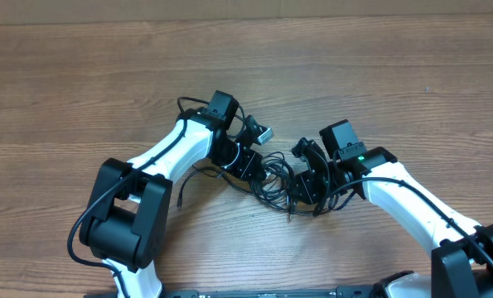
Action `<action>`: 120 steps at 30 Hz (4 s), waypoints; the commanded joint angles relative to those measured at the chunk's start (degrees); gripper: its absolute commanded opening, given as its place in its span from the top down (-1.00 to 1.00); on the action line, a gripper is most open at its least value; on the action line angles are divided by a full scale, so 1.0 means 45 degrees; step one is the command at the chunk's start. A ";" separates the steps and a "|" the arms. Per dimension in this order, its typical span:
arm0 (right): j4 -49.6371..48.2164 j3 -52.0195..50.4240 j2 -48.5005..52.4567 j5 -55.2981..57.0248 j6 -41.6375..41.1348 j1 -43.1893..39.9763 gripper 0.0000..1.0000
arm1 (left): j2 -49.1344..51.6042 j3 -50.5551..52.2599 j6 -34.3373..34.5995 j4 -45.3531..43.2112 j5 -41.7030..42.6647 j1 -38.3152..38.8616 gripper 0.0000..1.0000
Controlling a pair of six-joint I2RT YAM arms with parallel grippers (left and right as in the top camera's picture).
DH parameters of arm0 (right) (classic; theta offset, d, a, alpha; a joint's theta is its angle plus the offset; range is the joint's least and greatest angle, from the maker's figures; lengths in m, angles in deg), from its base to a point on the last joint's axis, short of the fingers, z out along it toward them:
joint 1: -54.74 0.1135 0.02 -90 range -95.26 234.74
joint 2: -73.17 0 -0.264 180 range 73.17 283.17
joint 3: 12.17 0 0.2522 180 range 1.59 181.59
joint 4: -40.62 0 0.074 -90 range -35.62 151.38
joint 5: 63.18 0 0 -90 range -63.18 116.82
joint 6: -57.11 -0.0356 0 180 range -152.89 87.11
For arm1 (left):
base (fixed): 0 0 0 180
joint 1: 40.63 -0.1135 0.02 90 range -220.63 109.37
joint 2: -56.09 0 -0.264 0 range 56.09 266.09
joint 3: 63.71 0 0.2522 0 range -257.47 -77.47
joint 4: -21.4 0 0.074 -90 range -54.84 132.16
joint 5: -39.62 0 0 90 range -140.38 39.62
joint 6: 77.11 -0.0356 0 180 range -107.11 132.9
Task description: Untangle cables
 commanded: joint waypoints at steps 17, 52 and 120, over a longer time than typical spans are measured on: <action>-0.0758 0.0102 0.0053 -0.0092 -0.0126 -0.0049 0.93 | -0.0087 0.0010 -0.0325 -0.0015 0.1311 0.0083 0.84; 0.0947 0.0102 0.0053 0.3740 -0.4813 -0.0049 0.92 | -0.0087 0.0010 0.0913 0.0131 -0.1452 -0.0418 0.91; 0.2531 0.2618 -0.2997 0.7043 -0.4498 -0.0049 0.63 | -0.5134 -0.6392 0.2205 0.0189 0.0452 -0.6499 0.92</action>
